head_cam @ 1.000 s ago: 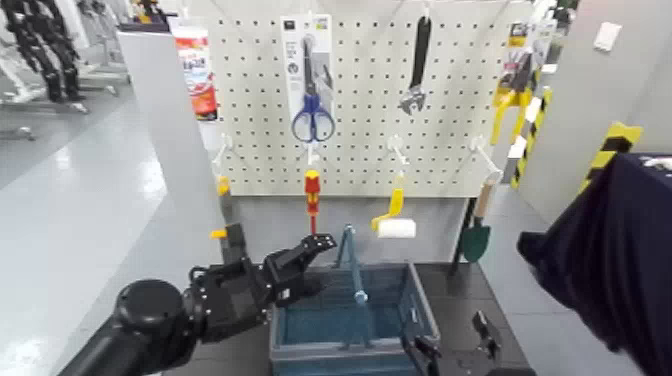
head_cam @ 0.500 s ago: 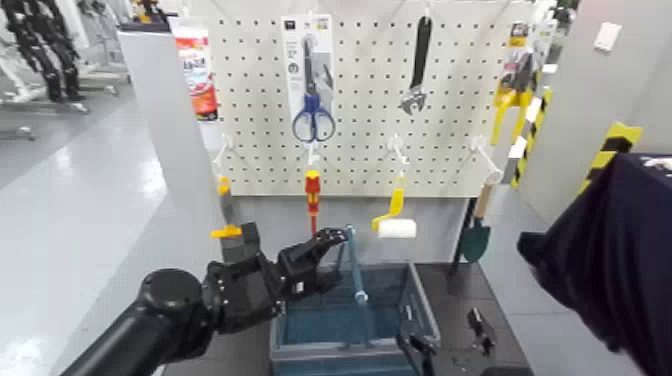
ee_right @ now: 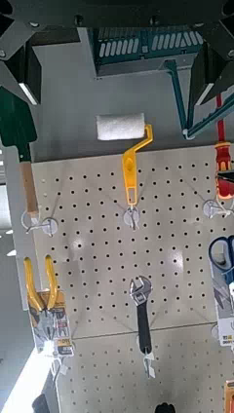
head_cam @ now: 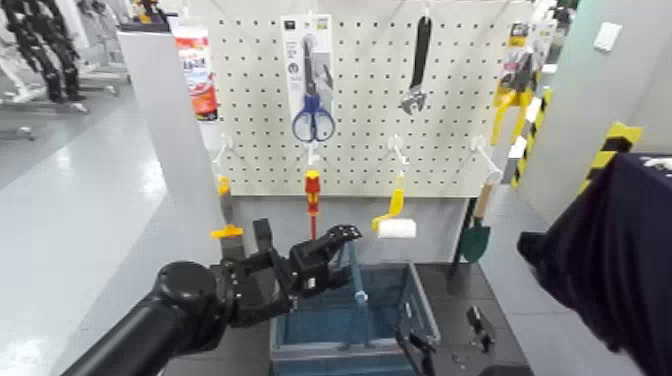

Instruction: Grasp the handle of the crate.

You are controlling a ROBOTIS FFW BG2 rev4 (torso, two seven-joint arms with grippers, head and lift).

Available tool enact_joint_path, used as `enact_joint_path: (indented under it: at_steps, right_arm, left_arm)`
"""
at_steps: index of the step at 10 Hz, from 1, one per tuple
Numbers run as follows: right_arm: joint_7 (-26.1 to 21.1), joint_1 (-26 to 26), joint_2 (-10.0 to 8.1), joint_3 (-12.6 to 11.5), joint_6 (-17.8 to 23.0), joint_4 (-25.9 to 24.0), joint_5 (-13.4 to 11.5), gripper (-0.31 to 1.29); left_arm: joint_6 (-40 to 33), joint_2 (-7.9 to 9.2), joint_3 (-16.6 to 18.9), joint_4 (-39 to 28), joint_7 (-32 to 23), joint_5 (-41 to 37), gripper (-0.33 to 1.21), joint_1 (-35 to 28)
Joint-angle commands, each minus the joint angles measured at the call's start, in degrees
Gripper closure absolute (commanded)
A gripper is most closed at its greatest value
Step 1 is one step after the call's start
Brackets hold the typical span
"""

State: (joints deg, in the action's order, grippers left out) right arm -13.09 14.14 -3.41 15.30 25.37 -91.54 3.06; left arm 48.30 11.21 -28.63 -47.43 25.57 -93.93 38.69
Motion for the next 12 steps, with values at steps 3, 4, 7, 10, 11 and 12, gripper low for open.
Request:
enact_joint_path:
  at_steps: [3, 4, 7, 10, 11, 12]
  right_arm:
    - [0.0, -0.2, -0.02, 0.3, 0.4, 0.2, 0.2, 0.14]
    - [0.0, -0.2, -0.02, 0.3, 0.4, 0.2, 0.2, 0.14]
    - [-0.1, -0.2, -0.11, 0.3, 0.4, 0.2, 0.2, 0.14]
    - [-0.1, 0.0, -0.11, 0.2, 0.4, 0.2, 0.2, 0.14]
    - [-0.1, 0.1, -0.11, 0.1, 0.4, 0.2, 0.2, 0.14]
    - [-0.1, 0.1, -0.11, 0.0, 0.4, 0.2, 0.2, 0.14]
  left_arm:
    - [-0.1, -0.40, -1.4, 1.3, 0.1, -1.2, 0.94, 0.6]
    - [-0.2, -0.40, -1.3, 1.5, 0.0, -1.2, 1.16, 0.5]
    - [-0.1, -0.40, -1.3, 1.6, 0.0, -1.2, 1.18, 0.2]
    - [0.0, -0.40, -1.2, 0.3, 0.1, -1.2, 1.18, -0.7]
    - [0.3, -0.40, -0.9, -0.4, 0.2, -1.2, 1.18, -1.3]
    - [0.7, -0.31, -0.9, -1.1, 0.2, -1.2, 1.18, -1.9]
